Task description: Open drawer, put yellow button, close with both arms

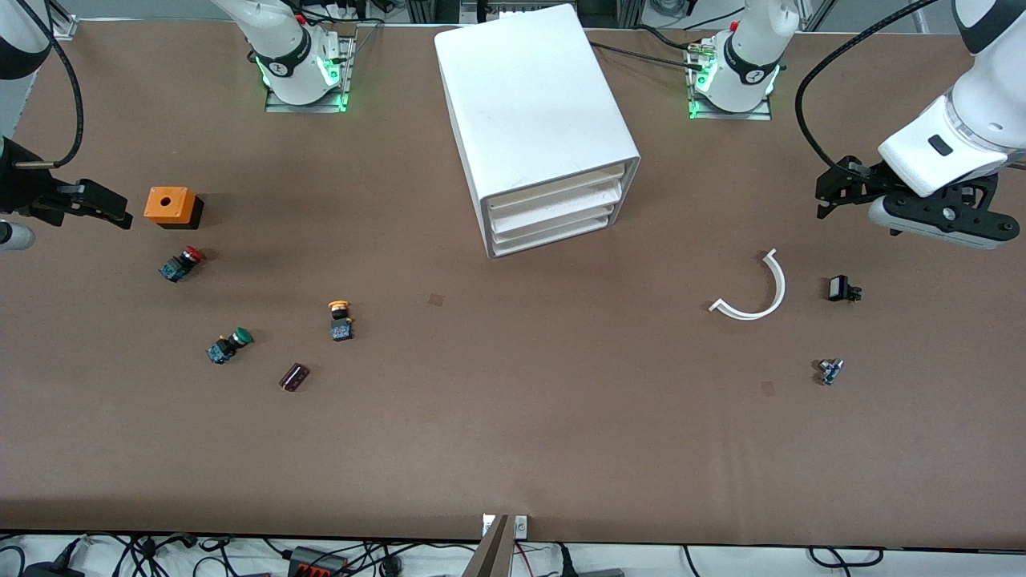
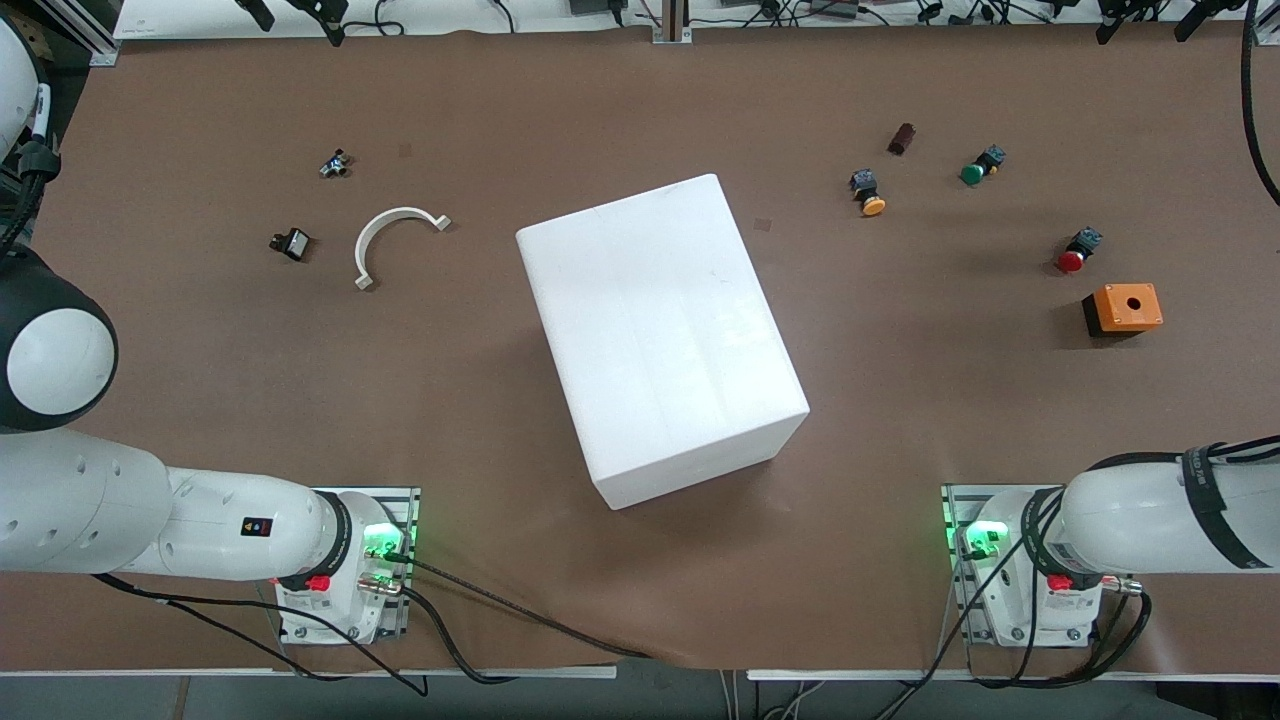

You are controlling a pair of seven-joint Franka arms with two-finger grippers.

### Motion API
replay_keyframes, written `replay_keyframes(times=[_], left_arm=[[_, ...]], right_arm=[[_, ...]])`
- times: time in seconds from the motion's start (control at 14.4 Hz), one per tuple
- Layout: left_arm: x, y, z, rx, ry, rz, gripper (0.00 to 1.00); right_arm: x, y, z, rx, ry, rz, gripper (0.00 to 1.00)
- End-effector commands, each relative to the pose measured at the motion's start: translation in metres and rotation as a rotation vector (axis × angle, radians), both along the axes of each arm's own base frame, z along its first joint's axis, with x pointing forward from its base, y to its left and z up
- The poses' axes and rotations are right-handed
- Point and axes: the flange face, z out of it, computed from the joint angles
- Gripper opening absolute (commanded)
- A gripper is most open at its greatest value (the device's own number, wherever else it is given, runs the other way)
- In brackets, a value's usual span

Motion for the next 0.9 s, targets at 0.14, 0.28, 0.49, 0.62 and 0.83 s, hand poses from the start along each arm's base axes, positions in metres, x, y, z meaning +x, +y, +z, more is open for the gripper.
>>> replay_keyframes(times=[0.14, 0.28, 0.49, 0.62, 0.83], left_arm=[[0.003, 0.001, 0.005, 0.014, -0.001, -0.004, 1.0], [0.003, 0.001, 0.005, 0.014, -0.001, -0.004, 1.0], [0.002, 0.001, 0.006, 0.015, 0.002, -0.006, 1.0], [0.002, 0.001, 0.006, 0.015, 0.002, -0.006, 1.0], [0.002, 0.0, 0.006, 0.015, 0.002, -0.001, 1.0]], right_arm=[[-0.007, -0.002, 0.004, -0.011, -0.004, -0.002, 1.0], [-0.006, -0.003, 0.003, -0.011, -0.007, -0.003, 1.0], [-0.003, -0.004, 0.0, -0.006, -0.002, 0.002, 1.0], [-0.001, -0.003, -0.005, -0.003, 0.007, 0.006, 1.0], [0.007, 0.006, -0.019, -0.003, 0.019, 0.024, 1.0]])
